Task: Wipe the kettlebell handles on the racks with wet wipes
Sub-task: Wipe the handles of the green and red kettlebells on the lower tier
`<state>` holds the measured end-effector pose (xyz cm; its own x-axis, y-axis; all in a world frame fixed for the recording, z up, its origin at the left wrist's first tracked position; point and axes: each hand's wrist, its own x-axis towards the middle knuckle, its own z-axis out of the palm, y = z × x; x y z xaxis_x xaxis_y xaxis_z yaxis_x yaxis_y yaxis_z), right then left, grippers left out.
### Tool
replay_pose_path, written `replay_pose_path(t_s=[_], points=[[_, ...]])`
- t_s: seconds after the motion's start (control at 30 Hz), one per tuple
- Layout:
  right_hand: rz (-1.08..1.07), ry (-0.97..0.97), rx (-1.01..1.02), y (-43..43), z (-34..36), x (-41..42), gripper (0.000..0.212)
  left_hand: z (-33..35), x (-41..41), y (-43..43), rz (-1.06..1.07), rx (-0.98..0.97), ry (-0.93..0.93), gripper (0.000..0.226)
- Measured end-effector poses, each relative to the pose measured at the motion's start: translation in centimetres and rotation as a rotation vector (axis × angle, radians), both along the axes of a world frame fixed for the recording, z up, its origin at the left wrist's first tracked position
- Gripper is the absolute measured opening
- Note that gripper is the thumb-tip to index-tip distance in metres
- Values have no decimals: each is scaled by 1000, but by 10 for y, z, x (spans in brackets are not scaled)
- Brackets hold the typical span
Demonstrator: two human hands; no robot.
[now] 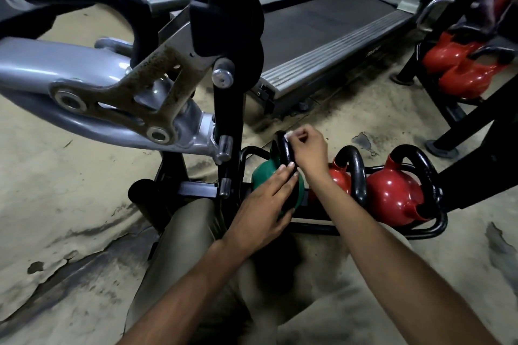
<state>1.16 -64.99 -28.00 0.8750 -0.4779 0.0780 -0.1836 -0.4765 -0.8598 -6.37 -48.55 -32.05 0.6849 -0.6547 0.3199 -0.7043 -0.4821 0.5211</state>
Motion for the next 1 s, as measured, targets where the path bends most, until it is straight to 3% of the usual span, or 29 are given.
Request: replay_pose_path(t_s=[0.1,0.2,0.4,0.63,0.77,1.0], points=[[111,138,-249,-5,18,38,15,-1,-8,0,1,38,-45,78],[96,150,-257,-10,17,20,20,-8,-18,2,-10,55,-51,81],[83,65,475,-2,-17,-105,12,-9,-23,0,24,-13,-37,76],[48,143,749,-9,-12,-70,9,-8,-21,-8,92,33,-130,63],[119,168,653,-11,-18,-74,18,-3,-13,-13,72,20,-148,62],[358,152,424,-43,-19,-100,5,2,-7,-34,100,-51,-164,55]])
